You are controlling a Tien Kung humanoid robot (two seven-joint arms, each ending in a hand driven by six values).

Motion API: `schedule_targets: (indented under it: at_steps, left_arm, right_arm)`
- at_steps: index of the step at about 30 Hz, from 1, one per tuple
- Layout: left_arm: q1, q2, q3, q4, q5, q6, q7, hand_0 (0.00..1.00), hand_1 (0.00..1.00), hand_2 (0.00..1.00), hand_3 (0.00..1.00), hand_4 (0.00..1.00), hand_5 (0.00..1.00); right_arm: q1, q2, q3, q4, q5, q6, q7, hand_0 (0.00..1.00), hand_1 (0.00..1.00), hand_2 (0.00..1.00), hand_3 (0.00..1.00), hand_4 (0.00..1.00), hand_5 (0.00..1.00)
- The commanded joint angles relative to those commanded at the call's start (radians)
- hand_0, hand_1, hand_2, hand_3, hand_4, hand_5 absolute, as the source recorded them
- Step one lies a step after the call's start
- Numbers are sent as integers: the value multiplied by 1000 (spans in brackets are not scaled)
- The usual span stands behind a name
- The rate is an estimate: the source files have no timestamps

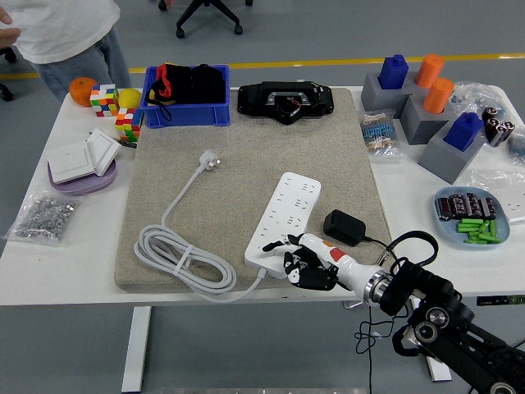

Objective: Press the white button,pick up the black plug,place it near the board,insert it into the board

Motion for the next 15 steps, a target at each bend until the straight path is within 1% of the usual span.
schedule_targets:
  at_steps: [8, 15]
  left_arm:
    - [0, 1, 5, 0, -1, -1, 0, 707, 664, 590, 682, 651, 284]
    - [1, 2, 3, 0, 4, -1, 1, 707, 664, 591, 682, 650, 284]
  right_arm:
    - [13, 9, -20, -28, 0, -9, 11, 2, 2, 133, 767, 123, 2]
    - [25, 17, -21, -47, -40, -25, 10, 2, 2, 133, 765, 124, 2]
